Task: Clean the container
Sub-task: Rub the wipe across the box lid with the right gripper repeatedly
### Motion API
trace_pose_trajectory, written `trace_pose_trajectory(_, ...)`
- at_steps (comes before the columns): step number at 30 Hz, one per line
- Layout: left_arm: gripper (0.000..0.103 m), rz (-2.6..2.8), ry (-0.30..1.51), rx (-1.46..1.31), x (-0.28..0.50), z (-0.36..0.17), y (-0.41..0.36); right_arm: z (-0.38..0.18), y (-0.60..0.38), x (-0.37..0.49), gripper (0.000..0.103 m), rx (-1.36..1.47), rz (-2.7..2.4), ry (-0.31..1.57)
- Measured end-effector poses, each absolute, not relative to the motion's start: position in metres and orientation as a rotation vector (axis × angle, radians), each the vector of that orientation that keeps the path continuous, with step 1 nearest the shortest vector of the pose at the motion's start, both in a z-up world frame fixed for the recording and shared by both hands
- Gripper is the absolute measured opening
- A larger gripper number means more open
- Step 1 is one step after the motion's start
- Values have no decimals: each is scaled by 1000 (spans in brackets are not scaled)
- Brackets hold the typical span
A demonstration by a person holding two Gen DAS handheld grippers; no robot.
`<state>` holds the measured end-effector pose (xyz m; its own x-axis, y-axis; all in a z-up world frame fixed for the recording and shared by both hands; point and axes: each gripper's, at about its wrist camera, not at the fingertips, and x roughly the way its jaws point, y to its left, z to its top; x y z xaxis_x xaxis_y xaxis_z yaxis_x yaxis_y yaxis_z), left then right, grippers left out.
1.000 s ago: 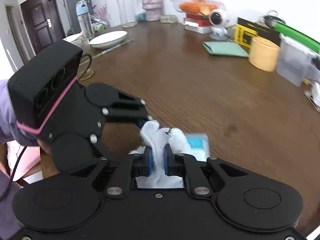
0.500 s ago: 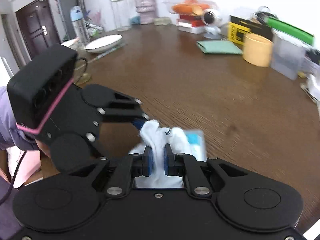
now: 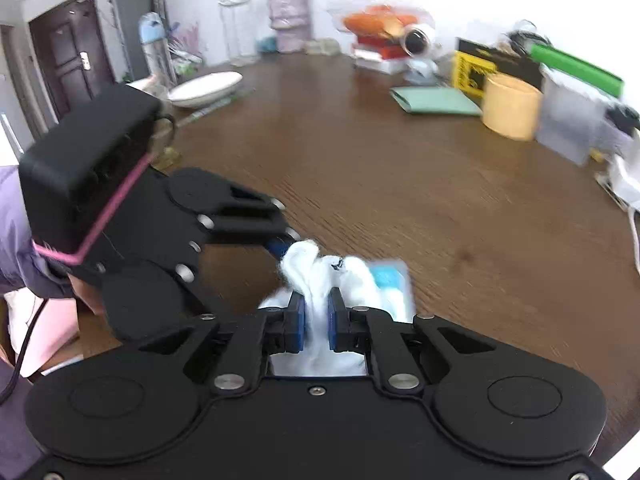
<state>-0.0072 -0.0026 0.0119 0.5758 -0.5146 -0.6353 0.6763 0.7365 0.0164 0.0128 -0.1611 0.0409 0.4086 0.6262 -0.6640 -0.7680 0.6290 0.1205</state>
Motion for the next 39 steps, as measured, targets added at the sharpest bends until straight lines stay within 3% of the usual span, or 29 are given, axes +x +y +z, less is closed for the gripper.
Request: trace_pose_trajectory(39, 59, -727, 649, 279, -8, 12, 1, 34, -195, 38, 12, -251, 704, 691)
